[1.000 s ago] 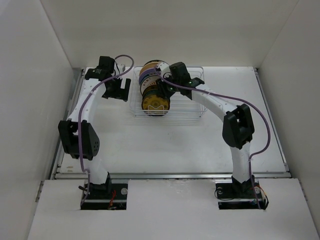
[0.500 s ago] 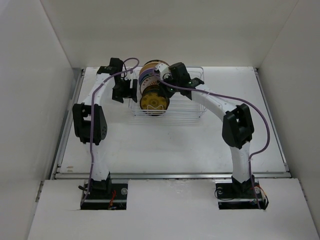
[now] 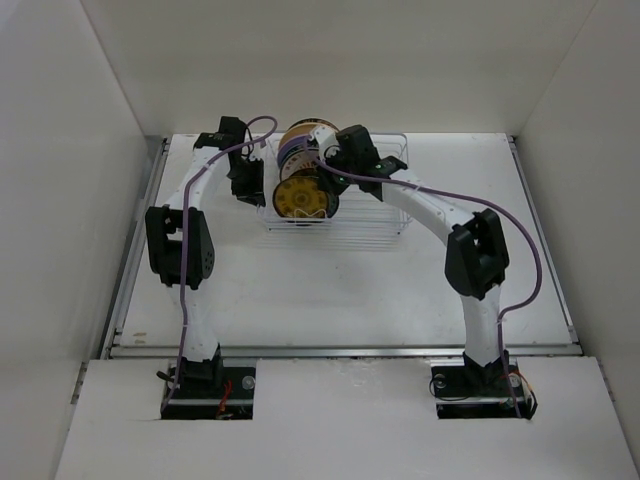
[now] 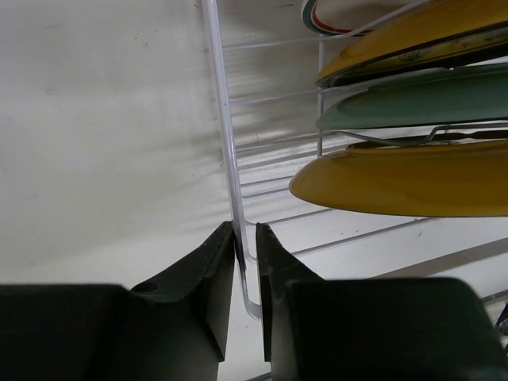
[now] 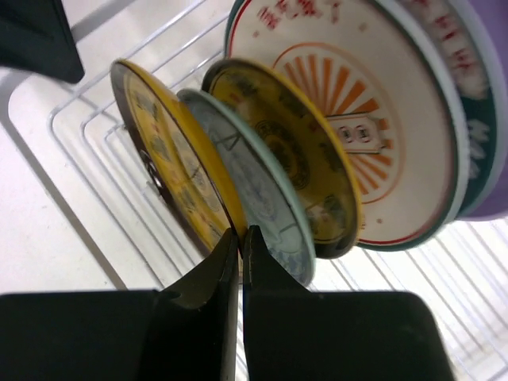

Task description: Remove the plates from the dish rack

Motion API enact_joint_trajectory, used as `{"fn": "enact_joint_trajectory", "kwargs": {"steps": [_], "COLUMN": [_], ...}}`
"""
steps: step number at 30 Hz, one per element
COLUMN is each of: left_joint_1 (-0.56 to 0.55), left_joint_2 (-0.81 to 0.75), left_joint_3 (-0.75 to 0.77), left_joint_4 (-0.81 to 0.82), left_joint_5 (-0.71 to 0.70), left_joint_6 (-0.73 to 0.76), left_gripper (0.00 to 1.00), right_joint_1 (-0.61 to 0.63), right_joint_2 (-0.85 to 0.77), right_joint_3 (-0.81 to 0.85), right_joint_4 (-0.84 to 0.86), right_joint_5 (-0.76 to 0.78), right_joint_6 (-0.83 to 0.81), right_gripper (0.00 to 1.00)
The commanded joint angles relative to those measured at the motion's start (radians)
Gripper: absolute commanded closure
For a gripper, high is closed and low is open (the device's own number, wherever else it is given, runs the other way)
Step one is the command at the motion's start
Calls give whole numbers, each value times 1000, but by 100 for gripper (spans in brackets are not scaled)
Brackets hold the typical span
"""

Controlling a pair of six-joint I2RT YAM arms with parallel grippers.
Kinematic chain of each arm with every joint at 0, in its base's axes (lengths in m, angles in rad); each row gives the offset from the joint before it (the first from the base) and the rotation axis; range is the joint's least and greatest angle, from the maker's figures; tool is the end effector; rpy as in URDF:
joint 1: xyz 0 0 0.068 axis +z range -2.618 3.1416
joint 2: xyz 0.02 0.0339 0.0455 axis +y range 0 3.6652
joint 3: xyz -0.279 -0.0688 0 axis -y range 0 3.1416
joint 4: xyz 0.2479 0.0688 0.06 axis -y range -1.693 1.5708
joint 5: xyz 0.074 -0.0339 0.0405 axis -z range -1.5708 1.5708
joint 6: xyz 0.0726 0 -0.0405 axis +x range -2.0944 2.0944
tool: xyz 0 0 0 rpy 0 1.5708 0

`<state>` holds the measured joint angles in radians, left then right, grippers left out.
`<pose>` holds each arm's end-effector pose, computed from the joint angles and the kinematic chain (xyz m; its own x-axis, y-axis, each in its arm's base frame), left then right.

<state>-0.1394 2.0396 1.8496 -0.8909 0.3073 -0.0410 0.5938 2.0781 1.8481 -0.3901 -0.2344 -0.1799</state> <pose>0.4606 -0.0868 0.2481 -0.8843 0.0846 -0.4592 0.2373 0.9284 -0.2860 0.4284 0.3096 0.2752 -0.3485 -0.4452 -0.8248 -0.7757 0.6309 -0.0128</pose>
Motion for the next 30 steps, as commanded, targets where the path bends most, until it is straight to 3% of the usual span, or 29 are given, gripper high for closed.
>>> {"fn": "enact_joint_trajectory", "kwargs": {"steps": [1, 12, 16, 22, 25, 30], "left_joint_1": [-11, -11, -11, -11, -11, -11], "left_joint_2": [-10, -10, -10, -10, -10, -10], "left_joint_3": [-3, 7, 16, 39, 48, 48], "left_joint_4": [-16, -16, -16, -34, -34, -34], "left_joint_5": [44, 55, 55, 55, 55, 44], "left_joint_6": [-14, -23, -23, -3, -3, -3], "left_gripper": [87, 89, 88, 80, 80, 74], "right_joint_1": [-14, -14, -23, -42, -42, -42], "right_joint_2": [-134, -245, -323, -429, -441, -432], "right_joint_3": [13, -12, -32, -170, -335, -599], "right_joint_4": [111, 120, 86, -146, -240, -167], "right_joint_5": [99, 194, 153, -159, -362, -433], "right_joint_6": [65, 129, 203, 212, 212, 324], "right_gripper": [100, 100, 100, 100, 100, 100]}}
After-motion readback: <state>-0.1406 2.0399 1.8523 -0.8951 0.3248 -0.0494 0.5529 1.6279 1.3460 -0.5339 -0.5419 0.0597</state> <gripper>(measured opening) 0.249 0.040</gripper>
